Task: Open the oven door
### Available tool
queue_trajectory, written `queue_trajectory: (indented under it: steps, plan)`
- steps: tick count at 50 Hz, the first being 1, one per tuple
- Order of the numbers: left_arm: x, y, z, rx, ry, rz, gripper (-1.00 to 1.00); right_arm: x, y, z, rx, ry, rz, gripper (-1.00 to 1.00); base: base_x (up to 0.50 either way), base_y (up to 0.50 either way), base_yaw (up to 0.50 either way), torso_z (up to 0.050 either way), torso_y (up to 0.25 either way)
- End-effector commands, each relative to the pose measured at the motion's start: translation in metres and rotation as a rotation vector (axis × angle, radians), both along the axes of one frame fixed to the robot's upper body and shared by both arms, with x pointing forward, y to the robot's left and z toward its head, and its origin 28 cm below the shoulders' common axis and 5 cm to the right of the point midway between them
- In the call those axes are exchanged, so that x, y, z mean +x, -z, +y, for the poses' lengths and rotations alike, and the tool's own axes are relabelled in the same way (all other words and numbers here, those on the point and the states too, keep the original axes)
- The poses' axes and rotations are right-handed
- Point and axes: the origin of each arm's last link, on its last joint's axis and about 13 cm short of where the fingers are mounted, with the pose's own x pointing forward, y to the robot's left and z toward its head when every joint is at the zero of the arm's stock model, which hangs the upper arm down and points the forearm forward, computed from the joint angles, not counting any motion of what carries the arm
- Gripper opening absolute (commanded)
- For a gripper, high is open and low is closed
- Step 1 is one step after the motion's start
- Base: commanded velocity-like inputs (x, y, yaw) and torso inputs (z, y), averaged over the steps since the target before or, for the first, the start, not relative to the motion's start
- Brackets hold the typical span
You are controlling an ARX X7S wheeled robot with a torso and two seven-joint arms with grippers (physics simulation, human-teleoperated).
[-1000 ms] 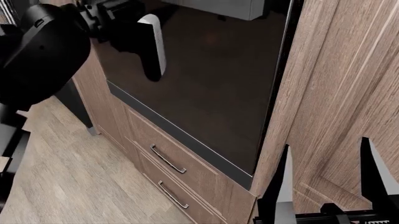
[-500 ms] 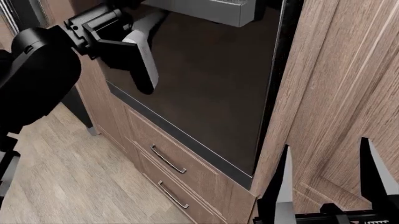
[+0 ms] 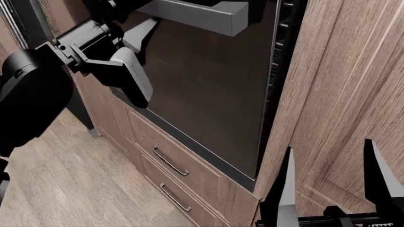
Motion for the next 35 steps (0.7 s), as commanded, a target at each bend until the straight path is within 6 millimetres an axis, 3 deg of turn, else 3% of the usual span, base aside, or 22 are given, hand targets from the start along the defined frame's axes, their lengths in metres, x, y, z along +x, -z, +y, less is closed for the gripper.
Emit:
queue_trajectory:
  steps: [1, 35]
  plan:
    - [-0.021, -0.011, -0.005, -0.178, 0.113, -0.093, -1.0, 0.0, 0.0, 0.0, -0.001, -0.001, 0.001, 1.0, 0.0, 0.0, 0.0, 0.0, 0.0]
    - [-0.052, 0.025, 0.008, -0.301, 0.106, -0.136, -1.0, 0.0, 0.001, 0.001, 0.0, -0.005, 0.003, 1.0, 0.0, 0.0, 0.0, 0.001, 0.004]
